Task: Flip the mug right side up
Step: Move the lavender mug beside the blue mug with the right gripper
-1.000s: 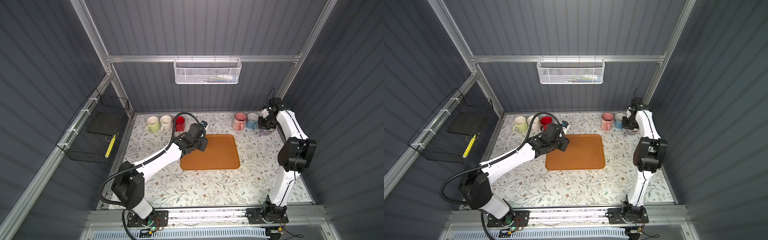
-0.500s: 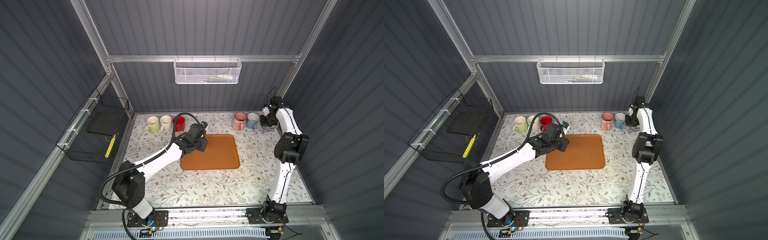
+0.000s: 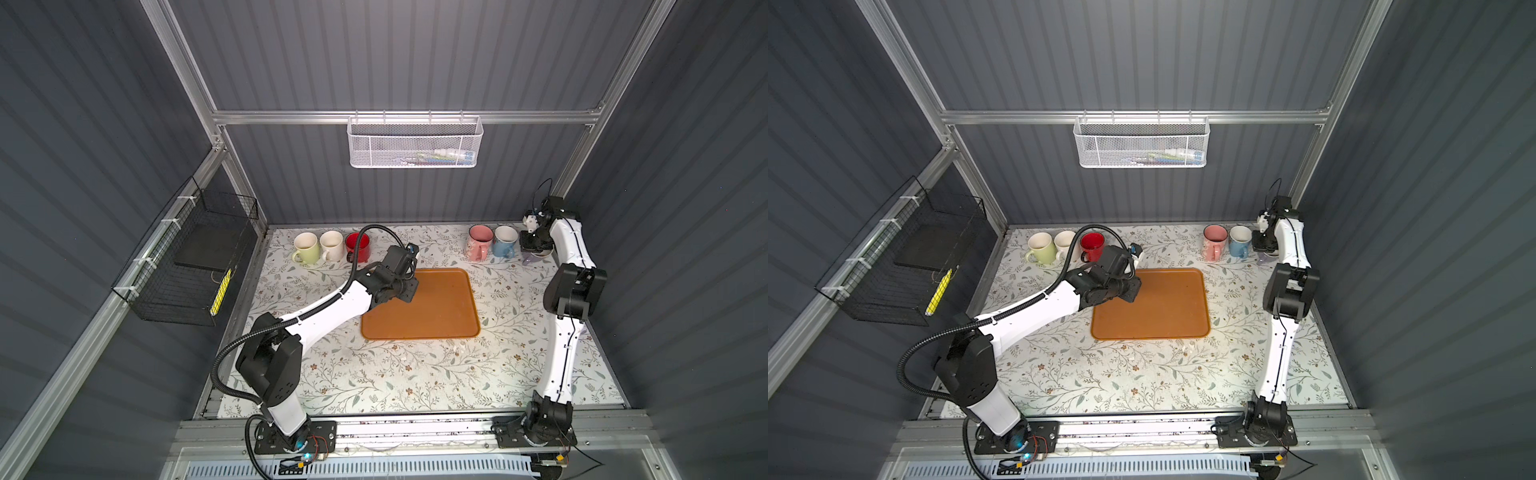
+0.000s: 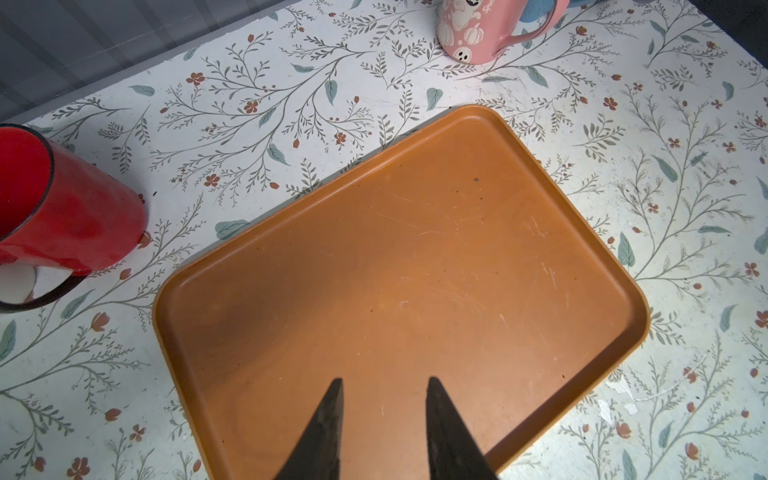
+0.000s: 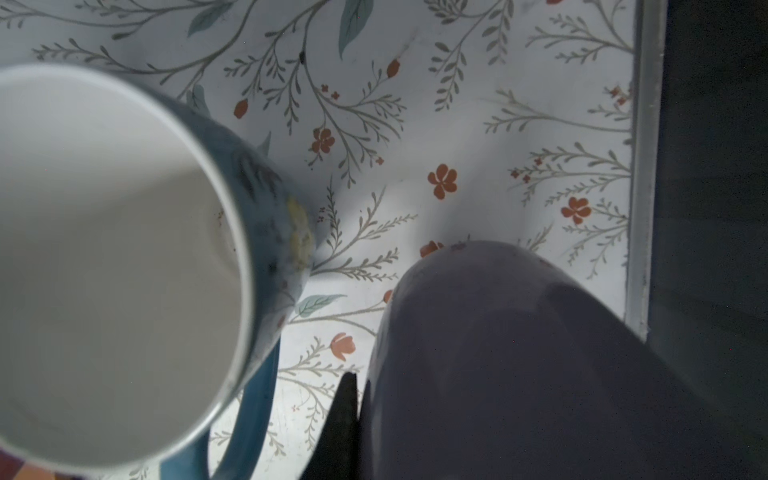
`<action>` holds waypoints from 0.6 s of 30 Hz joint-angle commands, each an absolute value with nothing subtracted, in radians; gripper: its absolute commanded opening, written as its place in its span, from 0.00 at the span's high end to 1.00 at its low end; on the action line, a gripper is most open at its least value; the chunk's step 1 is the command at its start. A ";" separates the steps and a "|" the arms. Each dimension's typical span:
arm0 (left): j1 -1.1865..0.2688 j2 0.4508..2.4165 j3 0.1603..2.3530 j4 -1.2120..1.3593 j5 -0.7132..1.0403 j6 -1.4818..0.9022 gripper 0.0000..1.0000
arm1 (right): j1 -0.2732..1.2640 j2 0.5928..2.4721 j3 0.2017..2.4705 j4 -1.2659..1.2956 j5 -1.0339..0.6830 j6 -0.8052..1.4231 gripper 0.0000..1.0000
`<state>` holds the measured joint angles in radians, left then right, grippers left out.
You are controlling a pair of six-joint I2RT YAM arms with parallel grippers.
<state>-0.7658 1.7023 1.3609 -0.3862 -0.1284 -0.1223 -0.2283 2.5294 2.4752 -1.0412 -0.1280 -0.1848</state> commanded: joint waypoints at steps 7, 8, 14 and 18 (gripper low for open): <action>-0.764 1.727 1.402 -0.413 -0.110 -0.115 0.66 | -0.233 2.582 2.556 -1.040 -0.155 -0.196 1.00; -0.764 1.728 1.402 -0.414 -0.110 -0.115 0.66 | -0.234 2.583 2.556 -1.039 -0.154 -0.195 1.00; -0.764 1.727 1.399 -0.413 -0.107 -0.117 0.66 | -0.235 2.583 2.557 -1.032 -0.158 -0.195 1.00; -0.764 1.718 1.393 -0.410 -0.105 -0.120 0.66 | -0.236 2.586 2.549 -1.029 -0.159 -0.191 1.00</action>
